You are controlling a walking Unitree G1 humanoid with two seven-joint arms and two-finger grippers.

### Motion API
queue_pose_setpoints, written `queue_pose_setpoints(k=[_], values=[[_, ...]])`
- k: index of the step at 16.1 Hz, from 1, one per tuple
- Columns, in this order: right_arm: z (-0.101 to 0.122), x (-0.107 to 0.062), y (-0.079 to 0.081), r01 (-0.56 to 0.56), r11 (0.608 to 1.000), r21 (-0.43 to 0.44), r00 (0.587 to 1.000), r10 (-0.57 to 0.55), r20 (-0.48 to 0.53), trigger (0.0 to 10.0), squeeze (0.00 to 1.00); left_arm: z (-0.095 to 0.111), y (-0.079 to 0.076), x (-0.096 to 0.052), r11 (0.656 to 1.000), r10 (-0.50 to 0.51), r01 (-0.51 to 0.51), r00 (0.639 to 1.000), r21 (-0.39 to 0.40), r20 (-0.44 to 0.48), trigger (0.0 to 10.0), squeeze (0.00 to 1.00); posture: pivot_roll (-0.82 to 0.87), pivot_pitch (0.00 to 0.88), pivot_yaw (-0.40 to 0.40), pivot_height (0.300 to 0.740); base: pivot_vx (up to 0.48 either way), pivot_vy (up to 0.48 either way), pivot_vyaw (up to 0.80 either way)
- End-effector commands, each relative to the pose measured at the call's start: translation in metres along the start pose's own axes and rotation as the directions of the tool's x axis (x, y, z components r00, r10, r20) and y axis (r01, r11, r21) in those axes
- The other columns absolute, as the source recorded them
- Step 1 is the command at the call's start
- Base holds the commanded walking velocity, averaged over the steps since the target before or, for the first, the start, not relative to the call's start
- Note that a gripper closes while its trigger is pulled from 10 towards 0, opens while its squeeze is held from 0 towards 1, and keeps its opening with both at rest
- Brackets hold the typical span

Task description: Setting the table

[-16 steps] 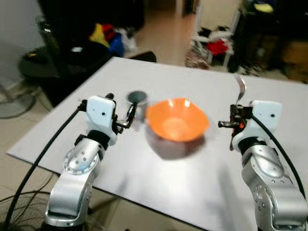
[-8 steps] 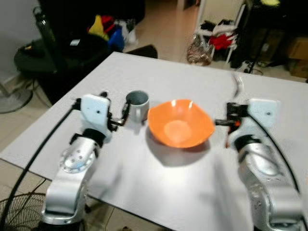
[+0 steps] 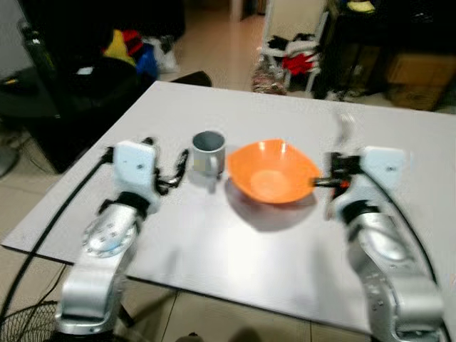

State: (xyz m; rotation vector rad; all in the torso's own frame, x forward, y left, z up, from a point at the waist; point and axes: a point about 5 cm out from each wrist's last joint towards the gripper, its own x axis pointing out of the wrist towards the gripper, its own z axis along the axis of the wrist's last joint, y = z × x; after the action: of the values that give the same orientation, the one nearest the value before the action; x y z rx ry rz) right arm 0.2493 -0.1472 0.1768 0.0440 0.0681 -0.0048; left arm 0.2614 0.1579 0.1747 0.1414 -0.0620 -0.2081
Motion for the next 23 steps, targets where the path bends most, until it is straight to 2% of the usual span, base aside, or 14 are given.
queue_pose_setpoints(k=[1,8,10,13,14,16,19,21,22,23], values=[[0.002,0.000,-0.005,0.016,1.000,-0.005,1.000,-0.016,0.006,10.0,0.00,0.004,-0.004,0.000,1.000,-0.016,0.016,1.000,-0.002,0.013,10.0,0.00,0.08,0.000,0.037,0.740,0.000,0.375,0.00],[0.000,-0.001,-0.004,0.016,1.000,0.004,1.000,-0.016,0.000,10.0,0.00,0.004,-0.005,0.001,0.999,-0.033,0.033,0.999,0.007,0.005,10.0,0.00,0.08,0.000,0.049,0.740,0.000,0.353,0.00],[-0.002,-0.002,-0.003,0.012,1.000,0.012,1.000,-0.012,-0.014,10.0,0.00,0.004,-0.007,0.003,0.998,-0.050,0.050,0.999,0.047,0.006,10.0,0.00,0.08,0.000,0.058,0.740,0.000,-0.240,0.00],[-0.005,-0.003,-0.007,-0.003,0.999,0.035,0.999,0.005,-0.054,10.0,0.00,0.003,-0.009,0.004,0.998,-0.049,0.049,0.999,0.026,-0.001,10.0,0.00,0.07,0.000,0.063,0.740,0.000,-0.405,0.00],[-0.007,-0.002,-0.009,-0.015,0.999,0.037,0.997,0.018,-0.071,10.0,0.00,0.003,-0.010,0.003,0.999,-0.047,0.047,0.999,0.006,-0.001,10.0,0.00,0.07,0.000,0.063,0.740,0.000,0.000,0.00],[-0.007,-0.001,-0.014,-0.071,0.997,0.041,0.991,0.075,-0.107,10.0,0.00,0.002,-0.012,0.004,0.998,-0.059,0.059,0.998,0.016,-0.008,10.0,0.00,0.07,0.000,0.059,0.740,0.000,0.000,0.00],[-0.009,0.000,-0.021,-0.164,0.986,0.044,0.967,0.169,-0.189,10.0,0.00,0.002,-0.017,0.004,0.995,-0.096,0.096,0.995,-0.006,-0.010,10.0,0.00,0.07,0.000,0.056,0.740,0.000,0.000,0.00],[-0.021,-0.003,-0.031,-0.226,0.972,0.059,0.919,0.232,-0.318,10.0,0.00,0.001,-0.026,0.001,0.986,-0.166,0.165,0.986,-0.035,-0.020,10.0,0.00,0.07,0.000,0.054,0.740,0.000,0.000,0.00],[-0.022,-0.003,-0.033,-0.233,0.970,0.066,0.912,0.242,-0.331,10.0,0.00,0.001,-0.028,0.001,0.984,-0.178,0.177,0.984,-0.036,-0.022,10.0,0.00,0.07,0.000,0.054,0.740,0.000,0.000,0.00],[-0.027,-0.003,-0.041,-0.223,0.966,0.132,0.884,0.258,-0.390,10.0,0.00,-0.002,-0.035,-0.001,0.971,-0.237,0.235,0.971,-0.044,-0.040,10.0,0.00,0.07,0.000,0.043,0.740,0.000,0.000,0.00]])
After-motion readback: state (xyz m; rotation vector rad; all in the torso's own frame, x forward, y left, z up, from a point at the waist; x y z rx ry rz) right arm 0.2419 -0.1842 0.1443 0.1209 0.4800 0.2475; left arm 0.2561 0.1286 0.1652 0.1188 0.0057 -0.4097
